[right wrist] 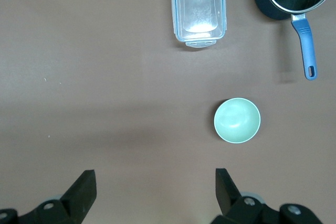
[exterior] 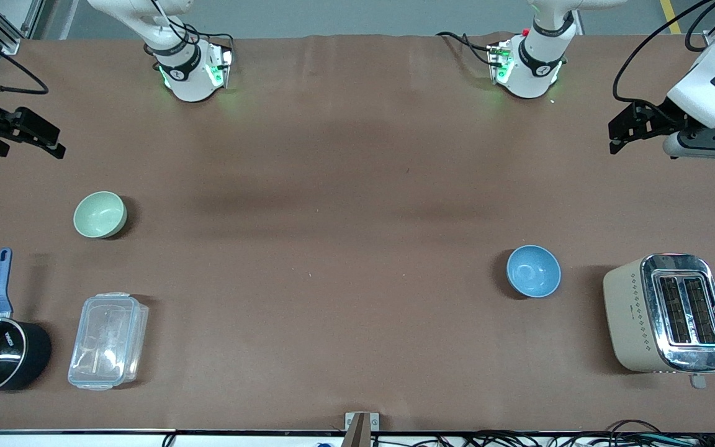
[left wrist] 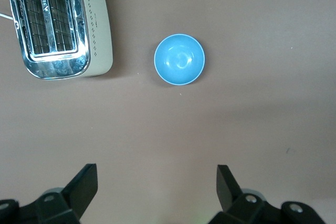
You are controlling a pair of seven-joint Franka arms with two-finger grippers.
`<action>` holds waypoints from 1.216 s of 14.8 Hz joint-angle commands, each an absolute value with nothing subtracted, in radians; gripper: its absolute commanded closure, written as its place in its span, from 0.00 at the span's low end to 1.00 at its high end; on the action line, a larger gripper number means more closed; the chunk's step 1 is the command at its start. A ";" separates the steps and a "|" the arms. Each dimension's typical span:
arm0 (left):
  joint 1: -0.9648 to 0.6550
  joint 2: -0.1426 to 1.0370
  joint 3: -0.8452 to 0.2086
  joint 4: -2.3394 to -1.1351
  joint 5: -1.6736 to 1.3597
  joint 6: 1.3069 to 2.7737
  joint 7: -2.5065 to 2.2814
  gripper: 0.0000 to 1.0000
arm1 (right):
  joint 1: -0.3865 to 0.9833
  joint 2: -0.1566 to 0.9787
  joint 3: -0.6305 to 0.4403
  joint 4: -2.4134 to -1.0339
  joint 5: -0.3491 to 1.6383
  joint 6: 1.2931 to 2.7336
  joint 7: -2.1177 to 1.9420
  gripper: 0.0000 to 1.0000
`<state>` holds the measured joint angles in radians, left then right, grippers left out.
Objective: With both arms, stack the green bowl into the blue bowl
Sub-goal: 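Grasp the green bowl with the right gripper while the left gripper grasps the blue bowl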
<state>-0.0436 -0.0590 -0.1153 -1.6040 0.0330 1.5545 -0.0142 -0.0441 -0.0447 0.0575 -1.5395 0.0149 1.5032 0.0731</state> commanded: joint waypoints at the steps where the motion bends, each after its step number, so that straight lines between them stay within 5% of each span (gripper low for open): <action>1: -0.038 -0.054 -0.114 -1.583 0.011 1.534 0.006 0.00 | -0.055 -0.043 0.058 -1.520 0.023 1.488 0.058 0.00; 9: -0.038 0.133 -0.113 -1.522 0.020 1.564 0.005 0.00 | -0.063 -0.038 0.057 -1.522 0.025 1.491 0.023 0.00; 18: -0.020 0.334 -0.112 -1.750 0.037 2.057 0.005 0.00 | -0.176 -0.041 0.054 -1.612 0.028 1.499 -0.050 0.00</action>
<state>-0.0383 0.3295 -0.1142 -1.7083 0.0331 1.9978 -0.0141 -0.1030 -0.0383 0.0490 -1.5655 0.0150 1.4830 0.0128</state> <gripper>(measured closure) 0.000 0.000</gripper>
